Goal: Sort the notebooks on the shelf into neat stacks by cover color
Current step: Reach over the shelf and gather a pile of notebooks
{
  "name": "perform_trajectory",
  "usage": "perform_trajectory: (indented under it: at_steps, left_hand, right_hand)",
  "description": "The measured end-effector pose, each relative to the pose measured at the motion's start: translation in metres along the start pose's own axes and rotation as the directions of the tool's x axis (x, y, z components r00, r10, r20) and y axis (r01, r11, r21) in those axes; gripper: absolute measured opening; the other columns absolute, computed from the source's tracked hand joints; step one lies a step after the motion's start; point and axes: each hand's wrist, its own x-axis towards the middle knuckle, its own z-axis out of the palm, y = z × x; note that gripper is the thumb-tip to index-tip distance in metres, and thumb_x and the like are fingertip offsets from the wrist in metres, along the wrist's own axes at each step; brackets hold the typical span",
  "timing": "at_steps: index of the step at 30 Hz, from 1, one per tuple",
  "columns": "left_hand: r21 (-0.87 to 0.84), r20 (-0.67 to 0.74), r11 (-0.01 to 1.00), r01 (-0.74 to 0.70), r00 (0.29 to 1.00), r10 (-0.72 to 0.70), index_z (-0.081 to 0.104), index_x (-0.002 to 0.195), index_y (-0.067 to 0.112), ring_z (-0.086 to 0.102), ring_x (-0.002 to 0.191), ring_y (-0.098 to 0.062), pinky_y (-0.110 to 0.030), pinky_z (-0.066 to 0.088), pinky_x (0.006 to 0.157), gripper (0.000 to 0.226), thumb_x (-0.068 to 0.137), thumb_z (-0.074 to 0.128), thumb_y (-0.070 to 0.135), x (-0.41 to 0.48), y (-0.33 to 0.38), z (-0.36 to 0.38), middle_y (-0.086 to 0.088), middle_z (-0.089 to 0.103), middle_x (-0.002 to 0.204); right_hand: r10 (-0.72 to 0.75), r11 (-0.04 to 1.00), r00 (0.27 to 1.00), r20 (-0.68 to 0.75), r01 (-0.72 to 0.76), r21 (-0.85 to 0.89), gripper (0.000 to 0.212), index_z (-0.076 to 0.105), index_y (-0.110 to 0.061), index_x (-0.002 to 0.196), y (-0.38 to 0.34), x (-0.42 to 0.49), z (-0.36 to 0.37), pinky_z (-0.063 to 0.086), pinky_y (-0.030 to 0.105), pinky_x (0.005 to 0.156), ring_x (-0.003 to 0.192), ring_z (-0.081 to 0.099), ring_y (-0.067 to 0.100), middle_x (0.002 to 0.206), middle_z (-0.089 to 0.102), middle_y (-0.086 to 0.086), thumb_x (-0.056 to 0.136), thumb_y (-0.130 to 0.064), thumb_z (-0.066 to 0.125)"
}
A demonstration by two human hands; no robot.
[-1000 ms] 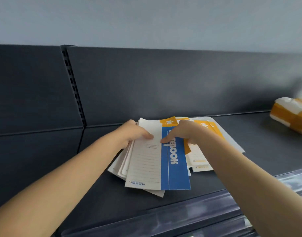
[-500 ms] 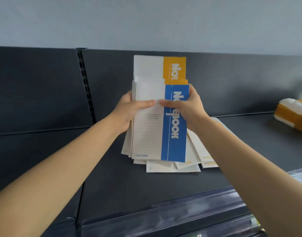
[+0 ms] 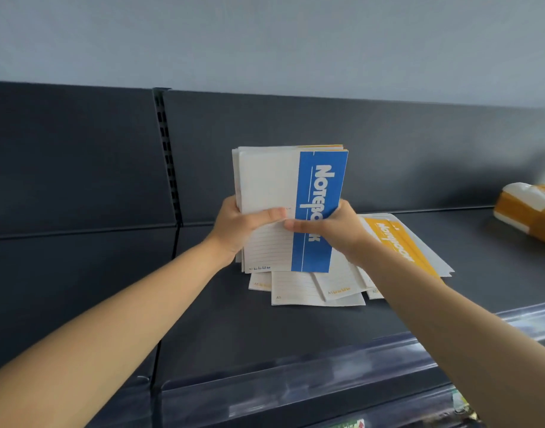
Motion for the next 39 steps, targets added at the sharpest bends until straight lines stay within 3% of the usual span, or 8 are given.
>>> perform_trajectory:
  at_steps: [5,8,13,17,20,28,34,39]
  left_hand:
    - [0.057,-0.175,0.988,0.143,0.976,-0.131,0.062,0.113,0.02,0.069,0.093,-0.013,-0.029,0.056,0.077,0.038,0.08,0.079,0.027,0.011,0.004,0.013,0.002,0.072,0.103]
    - [0.02,-0.092,0.934,0.357,0.931,-0.353,0.053,0.126,0.014,0.071,0.095,-0.019,-0.036,0.058,0.08,0.056,0.079,0.079,0.031,0.026,0.013,0.024,-0.003,0.071,0.109]
    - [0.043,0.094,0.809,0.586,0.804,-0.587,0.062,0.113,0.003,0.068,0.087,-0.022,-0.033,0.056,0.08,0.023,0.092,0.065,0.01,0.034,0.013,0.073,-0.009,0.07,0.099]
    - [0.225,0.1,0.78,0.583,0.783,-0.614,0.059,0.12,0.001,0.064,0.106,-0.027,-0.04,0.05,0.096,0.036,0.085,0.069,-0.001,0.037,0.001,0.112,-0.012,0.066,0.121]
    - [0.279,0.105,0.756,0.592,0.764,-0.637,0.058,0.126,0.006,0.053,0.123,-0.025,-0.034,0.042,0.103,0.047,0.082,0.074,0.007,0.038,-0.006,0.13,-0.009,0.058,0.134]
    - [0.258,0.062,0.722,0.643,0.734,-0.676,0.031,0.149,0.008,0.019,0.147,-0.025,-0.039,0.019,0.115,0.072,0.089,0.07,0.019,0.041,-0.004,0.132,-0.009,0.021,0.16]
    - [-0.055,-0.117,0.666,0.744,0.658,-0.744,0.046,0.13,0.008,0.05,0.123,-0.032,-0.042,0.041,0.104,0.085,0.058,0.09,0.016,0.055,-0.006,0.098,-0.007,0.049,0.133]
    - [-0.023,-0.061,0.699,0.714,0.697,-0.714,0.06,0.117,0.005,0.065,0.103,-0.026,-0.037,0.054,0.087,0.047,0.073,0.078,0.003,0.05,-0.017,0.096,-0.01,0.066,0.114]
  right_hand:
    - [0.136,0.991,0.982,-0.127,-0.135,0.013,0.032,0.066,-0.018,0.089,-0.015,0.009,-0.004,0.056,0.025,0.057,0.069,0.072,0.012,0.08,0.075,-0.005,0.066,-0.026,0.087]
    - [0.296,0.953,0.943,-0.149,-0.303,-0.023,0.043,0.065,-0.011,0.094,-0.032,0.015,-0.026,0.056,0.03,0.059,0.069,0.072,0.019,0.083,0.075,0.003,0.064,-0.031,0.087]
    - [0.466,0.794,0.844,-0.267,-0.532,-0.294,0.063,0.055,-0.004,0.104,-0.028,0.016,-0.068,0.05,0.035,0.072,0.083,0.062,0.027,0.095,0.065,0.01,0.063,-0.041,0.086]
    - [0.575,0.654,0.757,-0.311,-0.654,-0.381,0.08,0.044,-0.004,0.13,0.003,0.008,-0.095,0.039,0.039,0.099,0.117,0.049,0.031,0.132,0.05,0.012,0.071,-0.046,0.079]
    - [0.619,0.574,0.717,-0.319,-0.691,-0.44,0.076,0.04,-0.007,0.134,0.022,0.005,-0.111,0.033,0.038,0.101,0.126,0.044,0.028,0.139,0.045,0.011,0.079,-0.048,0.071]
    - [0.662,0.55,0.674,-0.329,-0.734,-0.397,0.074,0.049,-0.013,0.118,0.034,0.009,-0.133,0.05,0.039,0.094,0.104,0.058,0.025,0.119,0.059,0.007,0.062,-0.045,0.086]
    - [0.664,0.615,0.713,-0.224,-0.692,-0.379,0.066,0.054,-0.013,0.114,0.027,0.016,-0.12,0.051,0.046,0.091,0.1,0.062,0.027,0.113,0.063,0.007,0.061,-0.03,0.089]
    - [0.673,0.606,0.712,-0.202,-0.687,-0.401,0.072,0.057,-0.011,0.111,0.027,0.021,-0.101,0.053,0.043,0.087,0.091,0.067,0.029,0.104,0.068,0.009,0.055,-0.04,0.09]
